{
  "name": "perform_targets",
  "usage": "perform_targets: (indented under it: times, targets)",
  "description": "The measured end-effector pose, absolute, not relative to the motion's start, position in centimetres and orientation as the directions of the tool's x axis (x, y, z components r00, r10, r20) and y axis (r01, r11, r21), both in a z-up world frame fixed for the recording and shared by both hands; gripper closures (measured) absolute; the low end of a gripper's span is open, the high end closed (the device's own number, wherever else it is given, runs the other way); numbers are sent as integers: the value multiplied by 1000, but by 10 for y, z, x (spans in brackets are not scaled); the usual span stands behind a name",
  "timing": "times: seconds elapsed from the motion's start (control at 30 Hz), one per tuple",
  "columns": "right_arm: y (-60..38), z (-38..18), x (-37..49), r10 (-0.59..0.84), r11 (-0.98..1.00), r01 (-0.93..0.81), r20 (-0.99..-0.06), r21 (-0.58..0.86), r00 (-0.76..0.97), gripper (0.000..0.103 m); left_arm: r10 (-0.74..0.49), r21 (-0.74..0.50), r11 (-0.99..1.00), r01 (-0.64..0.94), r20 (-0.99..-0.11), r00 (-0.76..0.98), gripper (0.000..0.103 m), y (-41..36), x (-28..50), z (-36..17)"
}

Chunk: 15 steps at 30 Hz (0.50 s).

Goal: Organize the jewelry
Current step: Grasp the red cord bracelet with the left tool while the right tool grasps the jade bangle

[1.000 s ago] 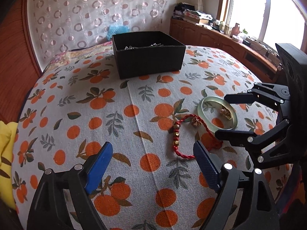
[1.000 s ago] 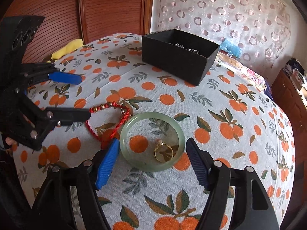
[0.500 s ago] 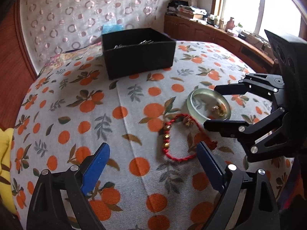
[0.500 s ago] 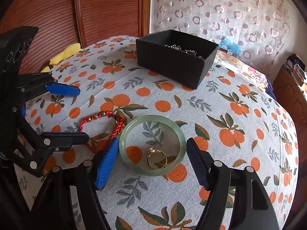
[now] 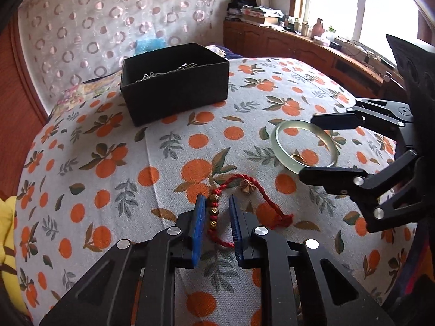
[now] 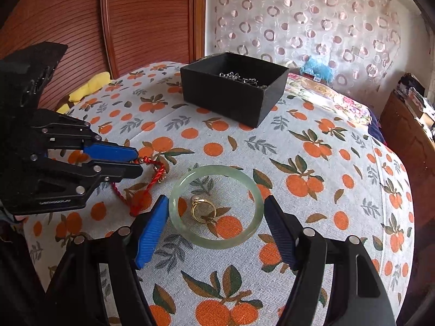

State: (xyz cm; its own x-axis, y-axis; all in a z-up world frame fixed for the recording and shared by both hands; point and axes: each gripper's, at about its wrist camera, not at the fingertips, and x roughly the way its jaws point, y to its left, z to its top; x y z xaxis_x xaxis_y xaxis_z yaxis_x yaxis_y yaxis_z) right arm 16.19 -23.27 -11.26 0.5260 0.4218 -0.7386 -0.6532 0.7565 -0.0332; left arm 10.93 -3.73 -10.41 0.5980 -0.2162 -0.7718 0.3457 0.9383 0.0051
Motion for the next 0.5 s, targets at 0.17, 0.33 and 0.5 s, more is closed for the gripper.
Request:
perform_targets:
  times: [0.17, 0.33, 0.5]
  targets:
    - [-233, -110, 161, 429, 755, -655, -733, -30, 528, 29, -198, 11, 950, 313, -753, 627, 97, -29, 110, -99]
    - [-232, -107, 164, 434, 753, -657, -730, -27, 527, 29, -200, -5, 960, 280, -713, 672, 97, -16, 111, -81]
    - [-229, -100, 171, 454, 749, -663, -719, -12, 526, 29, -196, 0, 964, 266, -677, 709, 97, -9, 116, -62]
